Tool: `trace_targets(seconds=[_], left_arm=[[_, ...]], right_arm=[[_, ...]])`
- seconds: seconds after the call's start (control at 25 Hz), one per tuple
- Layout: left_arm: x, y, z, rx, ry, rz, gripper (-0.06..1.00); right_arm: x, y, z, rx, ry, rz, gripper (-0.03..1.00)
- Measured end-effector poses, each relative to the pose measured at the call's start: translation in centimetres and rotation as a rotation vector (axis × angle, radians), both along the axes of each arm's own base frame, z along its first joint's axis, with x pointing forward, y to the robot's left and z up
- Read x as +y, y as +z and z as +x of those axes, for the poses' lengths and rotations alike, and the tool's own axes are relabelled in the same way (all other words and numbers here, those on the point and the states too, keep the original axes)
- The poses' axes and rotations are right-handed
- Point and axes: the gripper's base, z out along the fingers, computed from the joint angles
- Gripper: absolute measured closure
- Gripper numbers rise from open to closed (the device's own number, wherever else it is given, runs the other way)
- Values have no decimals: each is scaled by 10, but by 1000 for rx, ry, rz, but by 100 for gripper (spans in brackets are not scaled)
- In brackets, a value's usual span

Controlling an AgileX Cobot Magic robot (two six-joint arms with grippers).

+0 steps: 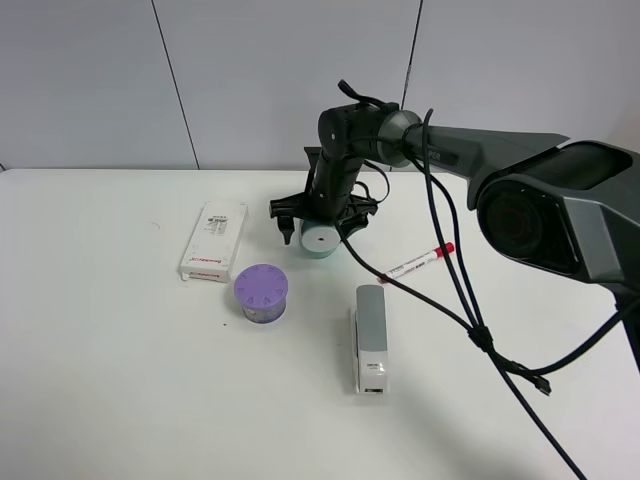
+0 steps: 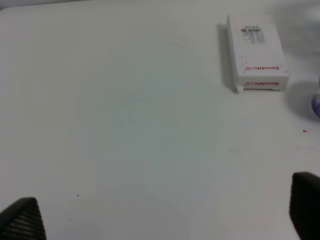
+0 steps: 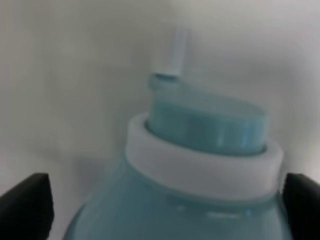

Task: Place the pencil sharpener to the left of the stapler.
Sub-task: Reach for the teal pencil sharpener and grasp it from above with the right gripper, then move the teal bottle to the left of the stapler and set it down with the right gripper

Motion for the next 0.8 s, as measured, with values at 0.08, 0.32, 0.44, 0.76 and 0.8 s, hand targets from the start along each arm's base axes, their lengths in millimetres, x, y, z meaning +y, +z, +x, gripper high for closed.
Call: trace_targets(seconds=[0.08, 0.32, 0.44, 0.76, 0.8], left_arm=[[0, 0, 0, 0, 0, 0, -5], [0, 0, 0, 0, 0, 0, -5], [0, 0, 0, 0, 0, 0, -5], [0, 0, 0, 0, -1, -1, -5], [0, 0, 0, 0, -1, -1, -5]], right_arm=[[-2, 0, 1, -4, 1, -8, 26], [-3, 0, 2, -1, -6, -10, 28], [-3, 0, 2, -1, -7, -9, 28], [-4, 9, 0, 1, -9, -2, 28], [-3, 16, -1, -5, -8, 2, 28]])
